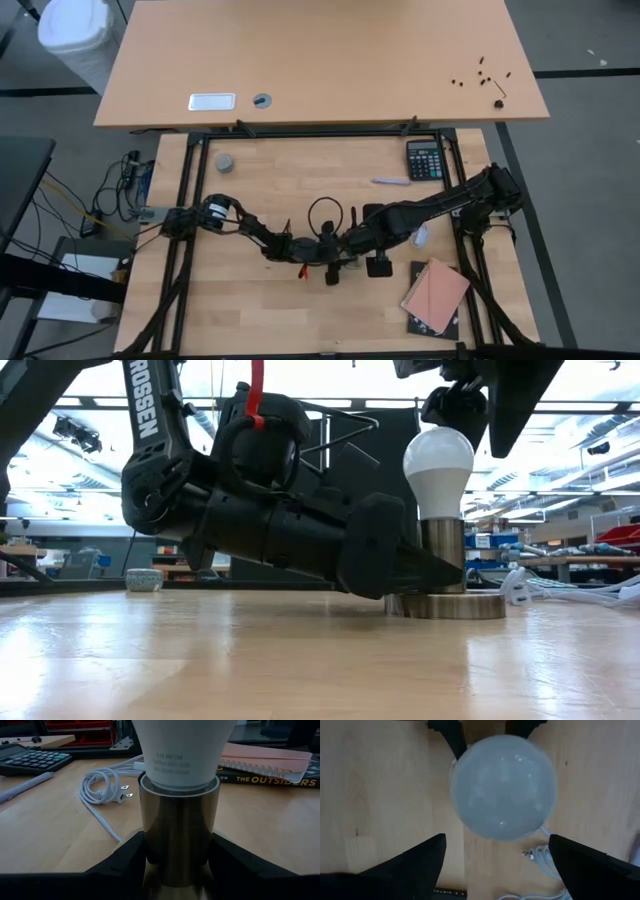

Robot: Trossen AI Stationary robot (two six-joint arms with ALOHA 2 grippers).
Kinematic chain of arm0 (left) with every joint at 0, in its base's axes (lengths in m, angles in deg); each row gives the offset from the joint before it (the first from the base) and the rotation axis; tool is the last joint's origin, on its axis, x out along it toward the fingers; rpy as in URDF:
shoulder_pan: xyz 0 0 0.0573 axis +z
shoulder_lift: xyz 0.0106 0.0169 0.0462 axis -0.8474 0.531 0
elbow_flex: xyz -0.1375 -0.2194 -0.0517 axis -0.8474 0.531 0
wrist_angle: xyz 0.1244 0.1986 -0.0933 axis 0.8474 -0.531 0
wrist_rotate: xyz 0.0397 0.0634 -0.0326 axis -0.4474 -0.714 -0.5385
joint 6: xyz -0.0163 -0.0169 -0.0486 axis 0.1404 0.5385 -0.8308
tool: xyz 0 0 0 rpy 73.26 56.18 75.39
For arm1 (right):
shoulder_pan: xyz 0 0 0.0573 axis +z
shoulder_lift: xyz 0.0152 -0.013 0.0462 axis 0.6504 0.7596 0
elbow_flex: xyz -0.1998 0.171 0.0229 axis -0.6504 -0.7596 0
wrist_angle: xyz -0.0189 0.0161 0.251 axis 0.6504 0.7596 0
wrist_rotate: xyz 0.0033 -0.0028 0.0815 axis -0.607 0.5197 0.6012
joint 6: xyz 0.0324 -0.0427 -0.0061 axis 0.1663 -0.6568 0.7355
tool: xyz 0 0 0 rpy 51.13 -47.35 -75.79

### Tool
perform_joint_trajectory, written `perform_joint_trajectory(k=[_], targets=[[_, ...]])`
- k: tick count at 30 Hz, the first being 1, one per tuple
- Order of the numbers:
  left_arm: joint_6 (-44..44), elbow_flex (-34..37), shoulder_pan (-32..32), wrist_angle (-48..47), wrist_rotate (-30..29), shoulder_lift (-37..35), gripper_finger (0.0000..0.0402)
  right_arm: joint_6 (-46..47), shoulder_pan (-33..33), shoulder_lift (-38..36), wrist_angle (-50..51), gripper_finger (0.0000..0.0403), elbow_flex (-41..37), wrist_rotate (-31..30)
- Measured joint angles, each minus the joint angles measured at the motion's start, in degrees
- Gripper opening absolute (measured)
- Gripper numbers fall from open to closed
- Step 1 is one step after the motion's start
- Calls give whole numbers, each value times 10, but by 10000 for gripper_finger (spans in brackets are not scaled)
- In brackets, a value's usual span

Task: Screw lightbulb
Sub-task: Insert the lightbulb into the bronze lamp socket

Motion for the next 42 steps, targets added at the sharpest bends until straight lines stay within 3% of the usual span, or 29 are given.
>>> perform_joint_trajectory(k=[5, 26, 42], targets=[[0, 0, 0, -1, 1, 0, 193, -1, -12, 1, -23, 397, 0, 16], [-14, 0, 0, -7, 2, 0, 193, -9, -10, 47, -72, 377, 0, -28], [-14, 0, 0, -7, 2, 0, 193, -22, -17, 76, -106, 375, 0, -2]])
